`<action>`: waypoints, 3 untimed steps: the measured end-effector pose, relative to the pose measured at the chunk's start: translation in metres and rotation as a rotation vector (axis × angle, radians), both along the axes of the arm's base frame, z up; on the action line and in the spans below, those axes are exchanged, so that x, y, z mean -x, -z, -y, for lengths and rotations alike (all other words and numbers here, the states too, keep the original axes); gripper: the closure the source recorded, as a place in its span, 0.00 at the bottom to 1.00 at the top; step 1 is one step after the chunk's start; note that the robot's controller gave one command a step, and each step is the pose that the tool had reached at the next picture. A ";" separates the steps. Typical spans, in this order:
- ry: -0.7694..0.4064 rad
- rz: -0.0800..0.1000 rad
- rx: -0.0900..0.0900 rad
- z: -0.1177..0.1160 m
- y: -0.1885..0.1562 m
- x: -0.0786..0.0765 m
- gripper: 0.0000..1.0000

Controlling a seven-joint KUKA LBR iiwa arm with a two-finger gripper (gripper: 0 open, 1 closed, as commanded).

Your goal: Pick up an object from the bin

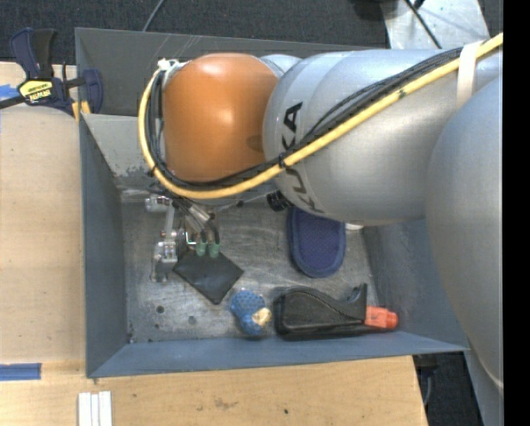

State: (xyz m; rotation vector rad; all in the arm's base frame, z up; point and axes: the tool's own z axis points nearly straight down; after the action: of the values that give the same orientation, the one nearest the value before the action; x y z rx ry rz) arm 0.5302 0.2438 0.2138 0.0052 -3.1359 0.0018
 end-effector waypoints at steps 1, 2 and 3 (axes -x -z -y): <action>0.110 0.011 -0.008 0.087 0.143 -0.022 0.00; 0.109 0.008 -0.004 0.085 0.140 -0.023 0.00; 0.109 0.012 -0.004 0.085 0.138 -0.024 0.00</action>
Offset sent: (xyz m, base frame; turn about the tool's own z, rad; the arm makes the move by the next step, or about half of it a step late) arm 0.0195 -0.0873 -0.1438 0.1057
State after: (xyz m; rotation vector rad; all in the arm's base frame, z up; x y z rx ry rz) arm 0.5546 0.1588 0.0759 -0.1658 -3.1432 -0.0051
